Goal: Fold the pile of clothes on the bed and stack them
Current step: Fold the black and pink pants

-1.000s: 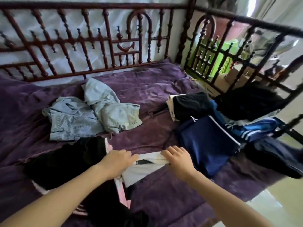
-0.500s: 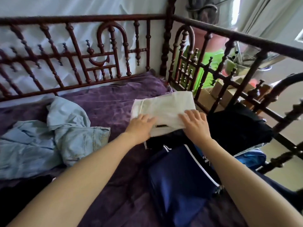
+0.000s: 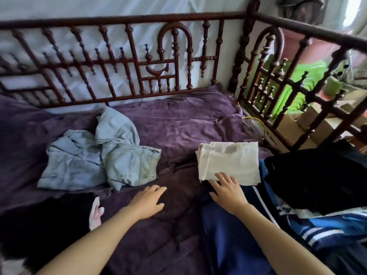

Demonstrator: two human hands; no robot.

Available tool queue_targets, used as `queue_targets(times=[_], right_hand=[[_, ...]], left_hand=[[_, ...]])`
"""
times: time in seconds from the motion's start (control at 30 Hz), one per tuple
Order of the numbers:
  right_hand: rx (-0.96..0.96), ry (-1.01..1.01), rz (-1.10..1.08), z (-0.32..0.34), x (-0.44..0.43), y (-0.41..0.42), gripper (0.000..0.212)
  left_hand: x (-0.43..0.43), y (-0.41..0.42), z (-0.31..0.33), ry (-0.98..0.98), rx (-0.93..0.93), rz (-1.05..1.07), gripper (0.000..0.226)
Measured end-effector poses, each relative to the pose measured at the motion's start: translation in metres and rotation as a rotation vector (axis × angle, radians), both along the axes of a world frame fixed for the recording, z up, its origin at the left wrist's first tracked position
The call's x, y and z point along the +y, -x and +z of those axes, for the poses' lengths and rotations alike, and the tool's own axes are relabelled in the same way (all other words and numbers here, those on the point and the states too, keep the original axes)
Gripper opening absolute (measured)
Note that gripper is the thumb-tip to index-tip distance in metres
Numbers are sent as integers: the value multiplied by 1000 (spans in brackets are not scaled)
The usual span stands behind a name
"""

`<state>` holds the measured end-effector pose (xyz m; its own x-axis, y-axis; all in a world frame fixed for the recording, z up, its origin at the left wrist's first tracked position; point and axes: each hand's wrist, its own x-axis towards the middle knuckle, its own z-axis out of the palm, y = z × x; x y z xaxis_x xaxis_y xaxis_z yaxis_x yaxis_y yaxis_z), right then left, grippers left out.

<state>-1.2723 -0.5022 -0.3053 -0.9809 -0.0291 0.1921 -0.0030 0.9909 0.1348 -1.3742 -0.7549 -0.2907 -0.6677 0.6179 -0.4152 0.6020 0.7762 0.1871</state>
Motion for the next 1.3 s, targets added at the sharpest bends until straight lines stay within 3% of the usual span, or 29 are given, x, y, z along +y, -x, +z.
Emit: queue_targets(times=[0.23, 0.43, 0.57, 0.67, 0.77, 1.0, 1.3], right_hand=[[-64, 53, 174, 18, -118, 31, 47], [-166, 51, 328, 7, -231, 27, 39], [-271, 85, 343, -10, -294, 25, 49], [-255, 119, 338, -17, -338, 26, 34], [-363, 197, 251, -33, -386, 21, 33], [-732, 356, -119, -77, -478, 0, 56], [-722, 589, -419, -107, -515, 61, 78]], left_hand=[[-158, -30, 14, -148, 63, 397, 58], [-296, -74, 0, -126, 50, 679, 58], [-365, -88, -24, -182, 25, 777, 56], [-406, -85, -42, -232, 2, 782, 49], [-443, -77, -60, -249, -59, 783, 50], [-509, -58, -99, -237, -242, 801, 56], [-530, -2, -126, -319, -465, 1070, 56]])
